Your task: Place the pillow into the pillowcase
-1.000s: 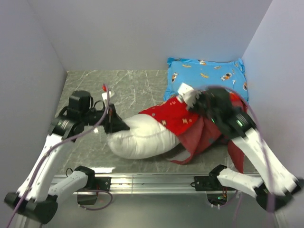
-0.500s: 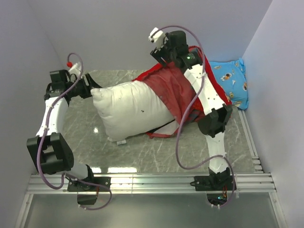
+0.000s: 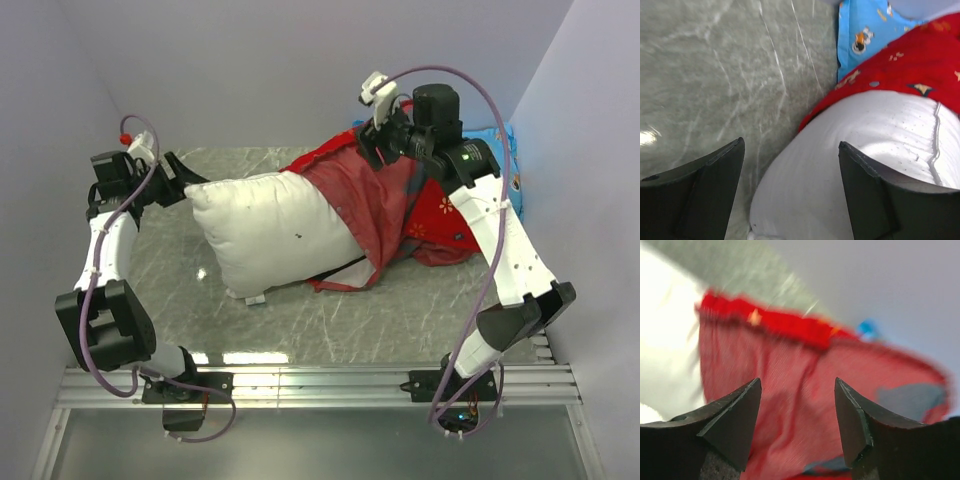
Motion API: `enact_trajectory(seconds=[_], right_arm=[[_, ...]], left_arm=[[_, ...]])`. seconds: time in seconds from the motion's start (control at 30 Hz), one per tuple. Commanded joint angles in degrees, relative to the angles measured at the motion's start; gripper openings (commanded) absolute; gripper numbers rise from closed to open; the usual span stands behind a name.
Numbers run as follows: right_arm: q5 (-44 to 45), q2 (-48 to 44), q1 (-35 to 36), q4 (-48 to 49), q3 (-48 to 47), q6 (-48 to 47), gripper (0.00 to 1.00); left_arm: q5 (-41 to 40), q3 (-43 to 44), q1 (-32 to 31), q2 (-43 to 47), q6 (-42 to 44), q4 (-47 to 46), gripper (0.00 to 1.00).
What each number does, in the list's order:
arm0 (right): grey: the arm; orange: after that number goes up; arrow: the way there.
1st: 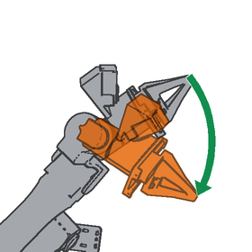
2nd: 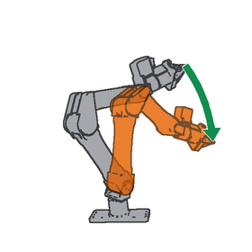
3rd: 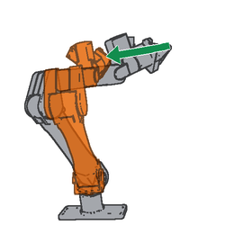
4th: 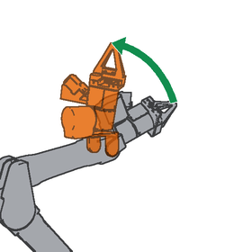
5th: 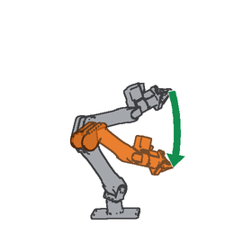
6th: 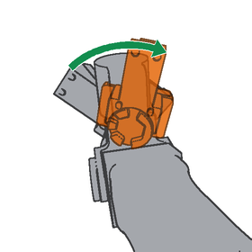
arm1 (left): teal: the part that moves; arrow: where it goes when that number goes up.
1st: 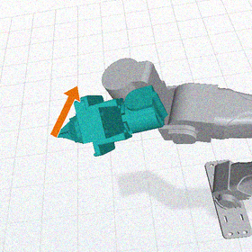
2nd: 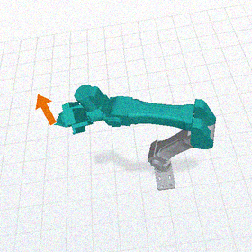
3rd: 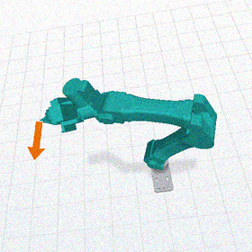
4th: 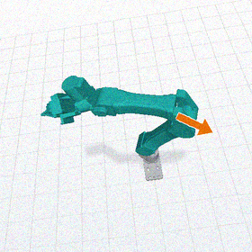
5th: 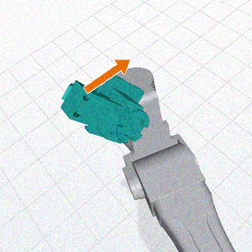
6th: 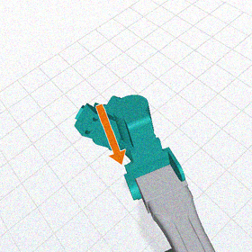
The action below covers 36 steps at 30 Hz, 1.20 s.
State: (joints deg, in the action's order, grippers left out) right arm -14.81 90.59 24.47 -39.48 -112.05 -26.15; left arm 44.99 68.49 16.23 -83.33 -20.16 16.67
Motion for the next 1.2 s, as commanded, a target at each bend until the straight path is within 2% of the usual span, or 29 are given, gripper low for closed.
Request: enact_trajectory(seconds=[0.0, 0.1, 0.23, 0.33, 0.47, 0.57, 0.63, 0.7, 0.73, 0.77, 0.8, 0.93, 0.97, 1.03, 1.1, 1.13, 1.17], right_arm=[[-7.7, 1.8, -1.7, -11.9, 4.5, 0.4, 0.67], [-8.0, 1.1, -1.7, -14.5, 9.5, -1.8, 0.67], [-8.1, 5.8, -1.8, -14.8, 10.9, -0.5, 0.67], [-5.2, 11.0, -1.8, -13.9, 6.7, 1.8, 0.66], [-1.9, 21.3, -1.9, -11.1, -0.5, 3.3, 0.67], [-1.7, 27.5, -0.8, -11.4, -8.9, 4.8, 0.68], [-2.0, 33.1, 0.0, -13.2, -16.1, 6.1, 0.69], [-2.2, 34.9, 0.0, -14.8, -21.3, 7.9, 0.70], [-2.3, 34.2, 0.0, -15.3, -22.1, 8.1, 0.71], [-2.4, 33.1, 0.0, -15.4, -22.2, 8.2, 0.73], [-2.3, 31.5, 0.0, -15.5, -20.9, 8.3, 0.73], [-1.3, 18.7, 0.4, -15.9, -14.3, 8.7, 0.79], [-0.3, 17.0, 0.9, -16.5, -13.1, 8.3, 0.80], [1.8, 14.9, 3.6, -18.1, -9.3, 6.8, 0.82], [5.7, 12.7, 6.0, -18.2, -3.7, 5.9, 0.83], [6.6, 12.3, 6.6, -17.7, -1.8, 5.9, 0.83], [7.3, 12.2, 7.1, -17.4, 0.6, 6.2, 0.83]], left_arm=[[-1.0, 3.1, 2.5, 1.8, -3.0, -6.9, 0.81], [-3.5, 5.7, 4.7, 1.6, -2.7, -8.1, 0.82], [-4.8, 9.9, 5.5, 1.3, -0.7, -10.0, 0.82], [-2.5, 10.6, 4.8, 0.5, -0.7, -10.8, 0.82], [0.9, 8.3, -1.5, 1.0, 1.3, -11.8, 0.80], [-1.7, 3.8, -7.6, 2.6, 3.5, -11.2, 0.80], [-2.7, 0.2, -9.3, 2.3, 3.2, -10.3, 0.80], [-5.1, -2.0, -11.0, -0.8, 4.4, -4.9, 0.74], [-4.9, -2.7, -11.4, -2.0, 6.1, -3.1, 0.70], [-3.2, -3.4, -11.9, -3.0, 7.4, -1.2, 0.57], [-3.1, -5.1, -12.5, -3.8, 8.6, 0.9, 0.51], [0.7, -11.9, -15.9, 2.0, 6.2, 1.0, 0.44], [1.1, -12.8, -19.3, 3.3, 4.8, 0.4, 0.45], [3.0, -16.1, -21.8, 6.7, -0.4, -1.0, 0.47], [4.7, -18.6, -24.5, 9.5, -3.6, -3.3, 0.53], [5.3, -19.0, -25.0, 10.5, -5.5, -4.0, 0.57], [5.5, -19.2, -25.0, 12.3, -6.4, -4.8, 0.66]])
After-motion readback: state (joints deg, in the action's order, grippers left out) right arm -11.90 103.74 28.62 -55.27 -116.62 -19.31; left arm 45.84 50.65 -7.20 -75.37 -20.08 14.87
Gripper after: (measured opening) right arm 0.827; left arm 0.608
